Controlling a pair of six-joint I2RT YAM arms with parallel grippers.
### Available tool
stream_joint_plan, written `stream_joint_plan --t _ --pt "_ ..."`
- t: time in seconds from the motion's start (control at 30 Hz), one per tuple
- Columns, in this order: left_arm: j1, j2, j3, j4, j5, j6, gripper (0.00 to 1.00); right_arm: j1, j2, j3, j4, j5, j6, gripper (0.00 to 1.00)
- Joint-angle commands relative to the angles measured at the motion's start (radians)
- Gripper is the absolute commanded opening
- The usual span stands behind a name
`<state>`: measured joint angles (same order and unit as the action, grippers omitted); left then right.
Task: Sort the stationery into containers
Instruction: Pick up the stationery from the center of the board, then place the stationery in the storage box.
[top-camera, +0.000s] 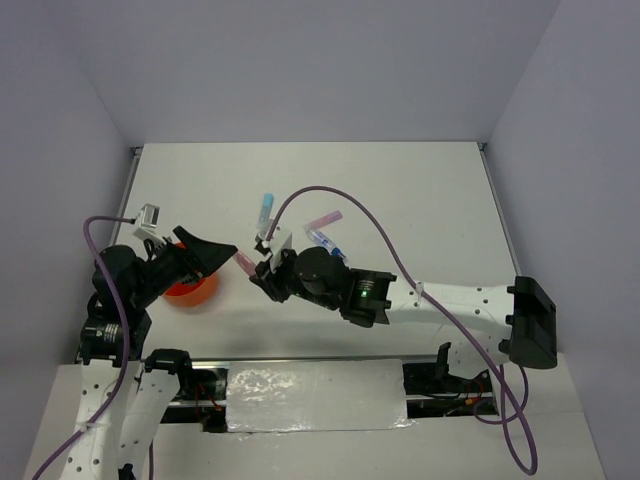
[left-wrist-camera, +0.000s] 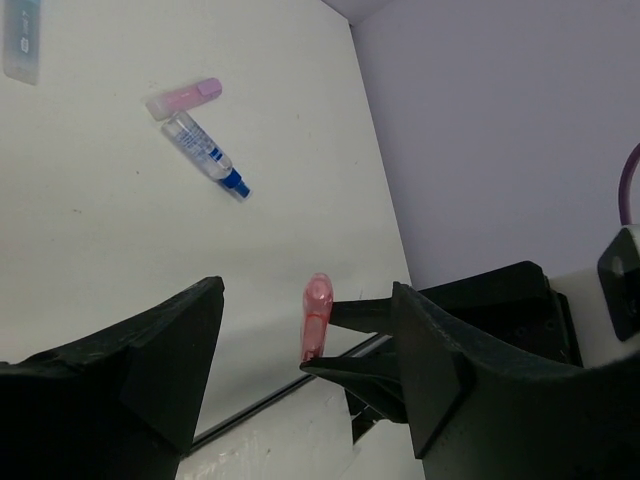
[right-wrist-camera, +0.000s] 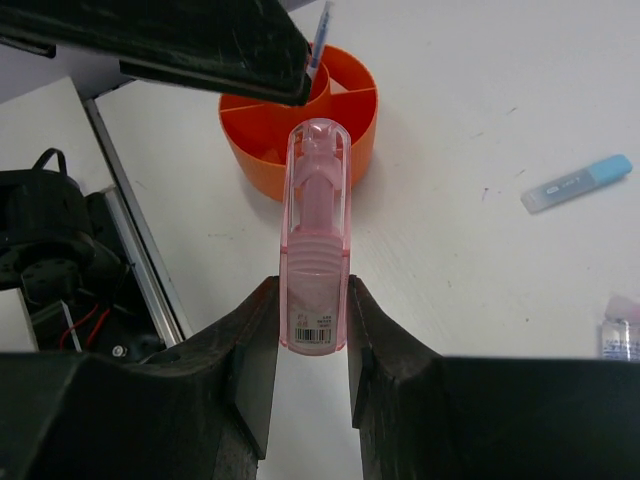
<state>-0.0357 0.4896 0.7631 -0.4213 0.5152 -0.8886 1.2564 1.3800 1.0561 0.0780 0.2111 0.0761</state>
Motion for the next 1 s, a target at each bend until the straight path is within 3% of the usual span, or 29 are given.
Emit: stream_joint_plan --t 0.0,0.2,0.23,0.3,0.33,0.4,0.43,0.47,0.5,0.57,0.6,0.63,0.67,0.7,0.97 --pt "-0.003 0.017 0.004 0.019 0.046 0.034 0.79 0.026 0.014 0.090 0.003 0.074 -0.036 0.00" --pt "-0.003 0.038 -0.005 0.033 0.057 0.056 0.70 0.032 0.059 0.156 -0.030 0.060 -0.050 0.00" --pt "-0.004 0.046 -0.008 0.036 0.060 0.057 0.61 0.037 0.073 0.160 -0.032 0.051 -0.053 0.00" --pt "-0.003 0.052 -0.010 0.047 0.066 0.059 0.51 0.038 0.085 0.174 -0.043 0.039 -0.056 0.00" --pt "-0.003 0.056 -0.008 0.046 0.066 0.068 0.37 0.040 0.090 0.185 -0.052 0.034 -0.058 0.00" --pt "-0.003 0.066 -0.010 0.052 0.078 0.077 0.24 0.040 0.103 0.202 -0.066 0.024 -0.061 0.00" --pt "-0.004 0.069 -0.010 0.053 0.083 0.082 0.06 0.040 0.105 0.205 -0.066 0.025 -0.061 0.00" --pt "-0.003 0.072 -0.008 0.053 0.088 0.095 0.00 0.041 0.106 0.205 -0.064 0.027 -0.061 0.00" --pt "-0.003 0.073 -0.004 0.049 0.086 0.109 0.00 0.040 0.105 0.200 -0.052 0.022 -0.059 0.01" --pt "-0.003 0.076 0.019 0.020 0.063 0.184 0.00 0.029 0.096 0.185 -0.037 0.002 -0.039 0.38" --pt "-0.003 0.078 0.034 -0.008 -0.026 0.226 0.00 0.017 0.091 0.179 -0.031 -0.009 -0.023 0.65" --pt "-0.003 0.084 0.048 -0.043 -0.099 0.261 0.00 -0.004 0.074 0.170 -0.030 -0.001 -0.001 0.99" --pt "-0.003 0.089 0.070 -0.113 -0.180 0.317 0.00 -0.017 0.064 0.150 -0.033 0.007 0.034 1.00" --pt "-0.003 0.090 0.079 -0.144 -0.348 0.336 0.00 -0.046 0.032 0.134 -0.041 0.019 0.050 1.00" --pt "-0.004 0.058 0.160 -0.214 -0.941 0.427 0.00 -0.163 -0.214 -0.114 -0.006 -0.042 0.070 1.00"
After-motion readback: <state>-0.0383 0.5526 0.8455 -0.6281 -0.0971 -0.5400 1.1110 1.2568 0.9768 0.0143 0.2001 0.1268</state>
